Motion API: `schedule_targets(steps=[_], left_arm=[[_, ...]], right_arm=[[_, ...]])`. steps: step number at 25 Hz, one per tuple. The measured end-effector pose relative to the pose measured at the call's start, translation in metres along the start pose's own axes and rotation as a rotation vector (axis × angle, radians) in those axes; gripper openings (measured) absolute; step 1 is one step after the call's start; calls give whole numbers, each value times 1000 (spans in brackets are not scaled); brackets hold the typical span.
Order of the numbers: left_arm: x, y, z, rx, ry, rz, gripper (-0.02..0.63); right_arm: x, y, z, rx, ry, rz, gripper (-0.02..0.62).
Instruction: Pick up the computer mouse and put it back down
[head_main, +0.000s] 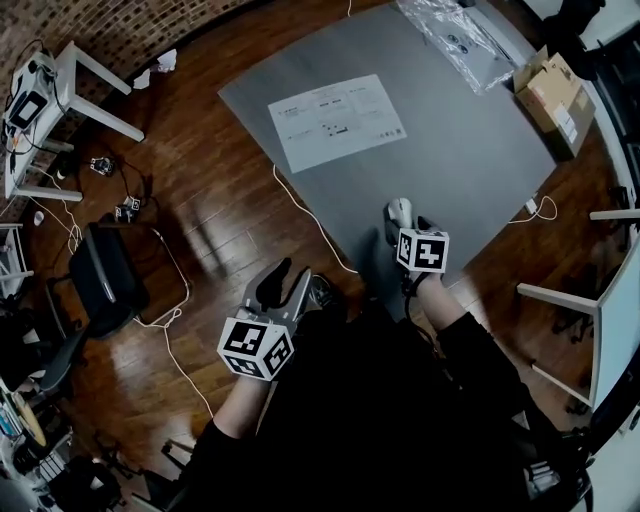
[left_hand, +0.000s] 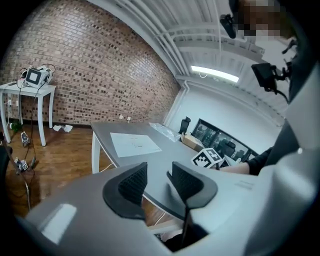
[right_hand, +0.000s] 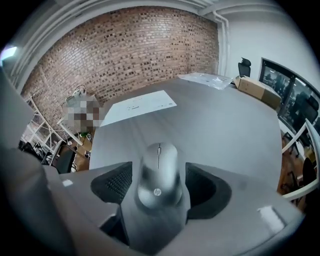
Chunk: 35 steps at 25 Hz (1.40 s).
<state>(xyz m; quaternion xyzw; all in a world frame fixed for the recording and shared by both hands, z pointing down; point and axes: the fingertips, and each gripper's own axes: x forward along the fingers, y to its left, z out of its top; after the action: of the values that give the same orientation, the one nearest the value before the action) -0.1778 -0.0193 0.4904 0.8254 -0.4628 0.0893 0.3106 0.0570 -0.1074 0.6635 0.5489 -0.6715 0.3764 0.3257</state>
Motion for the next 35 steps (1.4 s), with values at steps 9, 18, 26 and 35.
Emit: schedule_targets(steps=[9,18,26,35], left_arm=[[15,-32,-4,1,14,-36,140],[21,-40,0,9,-1,-29,140],[35,-67,-2,28,-1,-61,140],[45,-88,1,56,1,-81,140]], right_arm=[[20,-4,-9,-129,83,-33,323],[-16,-7,-7,-185,13,85,299],[-96,-1,18,111,-197,407,298],[-186,-26,64,451,-413,738,298]])
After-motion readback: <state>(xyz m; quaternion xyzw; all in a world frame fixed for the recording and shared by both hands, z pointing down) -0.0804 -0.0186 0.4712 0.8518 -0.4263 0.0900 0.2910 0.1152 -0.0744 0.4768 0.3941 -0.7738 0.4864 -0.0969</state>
